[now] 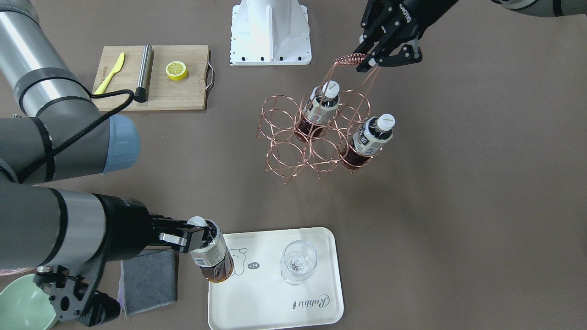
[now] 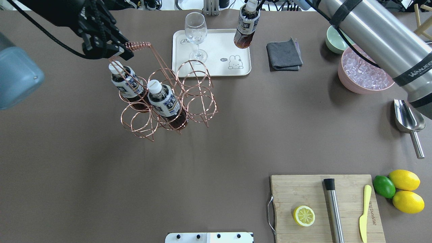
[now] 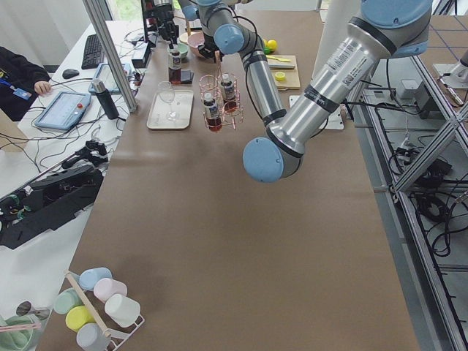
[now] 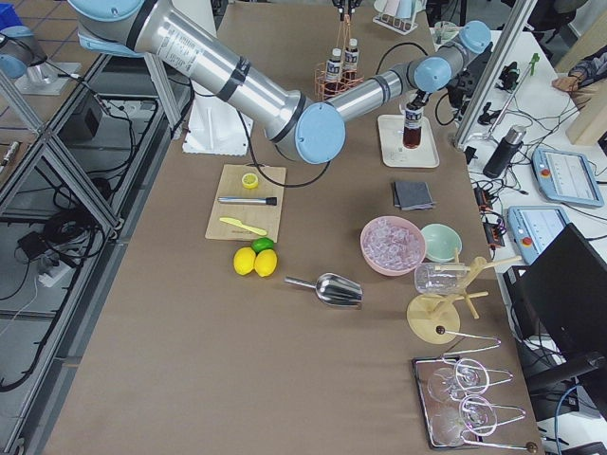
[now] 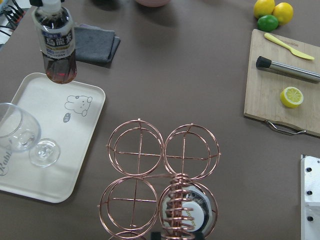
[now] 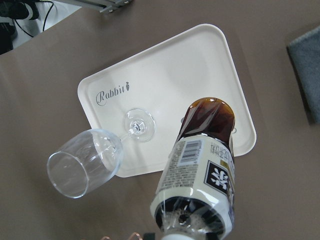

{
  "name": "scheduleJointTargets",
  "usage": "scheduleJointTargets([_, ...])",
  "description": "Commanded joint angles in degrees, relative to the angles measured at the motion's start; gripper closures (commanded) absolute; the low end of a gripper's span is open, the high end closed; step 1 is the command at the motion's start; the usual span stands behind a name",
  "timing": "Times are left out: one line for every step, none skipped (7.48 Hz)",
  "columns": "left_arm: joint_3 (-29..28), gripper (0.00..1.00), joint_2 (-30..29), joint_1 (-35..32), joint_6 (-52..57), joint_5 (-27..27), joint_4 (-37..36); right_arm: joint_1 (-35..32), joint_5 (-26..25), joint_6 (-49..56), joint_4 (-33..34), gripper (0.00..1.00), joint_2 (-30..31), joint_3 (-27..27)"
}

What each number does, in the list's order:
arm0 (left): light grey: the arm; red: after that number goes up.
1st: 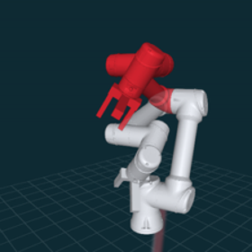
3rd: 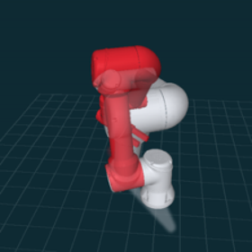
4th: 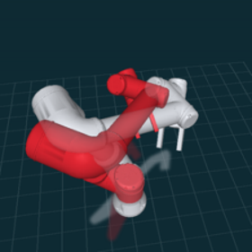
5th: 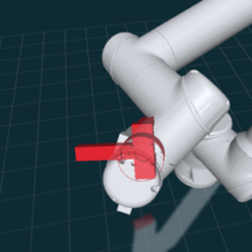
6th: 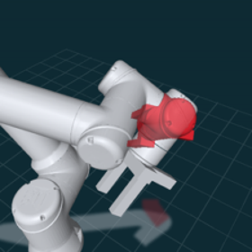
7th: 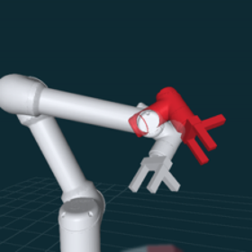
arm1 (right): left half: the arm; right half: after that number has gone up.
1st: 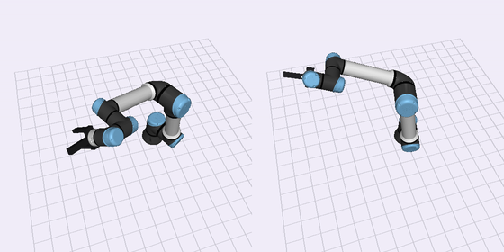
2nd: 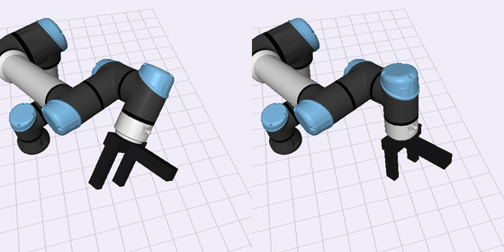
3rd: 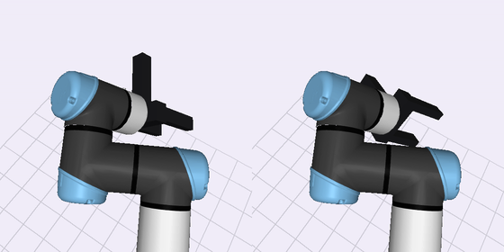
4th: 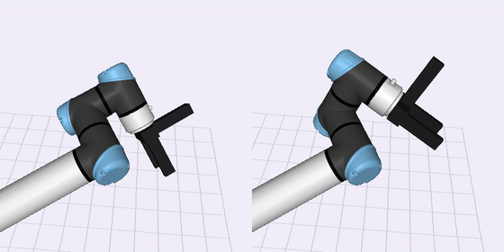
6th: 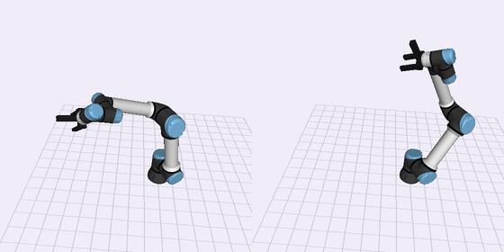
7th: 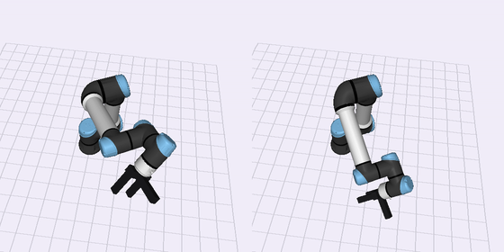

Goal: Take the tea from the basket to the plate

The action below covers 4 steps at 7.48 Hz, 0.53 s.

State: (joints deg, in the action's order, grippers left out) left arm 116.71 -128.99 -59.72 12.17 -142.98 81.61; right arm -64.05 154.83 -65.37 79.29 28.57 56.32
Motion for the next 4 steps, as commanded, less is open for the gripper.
scheduleJointTargets([3.9, 1.00, 8.9, -5.0, 0.3, -1.1, -0.1, 4.7, -8.4, 5.4, -5.6, 1.00, -2.1, -4.9])
scheduleJointTargets([4.6, 1.00, 10.9, -7.9, 1.0, -1.0, -2.7, 6.3, -10.7, 5.7, -5.8, 1.00, -2.1, -5.0])
scheduleJointTargets([4.5, 1.00, 11.6, -10.7, 8.2, -0.5, -9.2, 7.5, -13.0, 6.7, -5.7, 1.00, -2.1, -5.0])
scheduleJointTargets([4.2, 1.00, 11.3, -14.3, 16.8, 0.1, -17.5, 7.5, -13.3, 7.6, -5.6, 1.00, -2.1, -5.1])
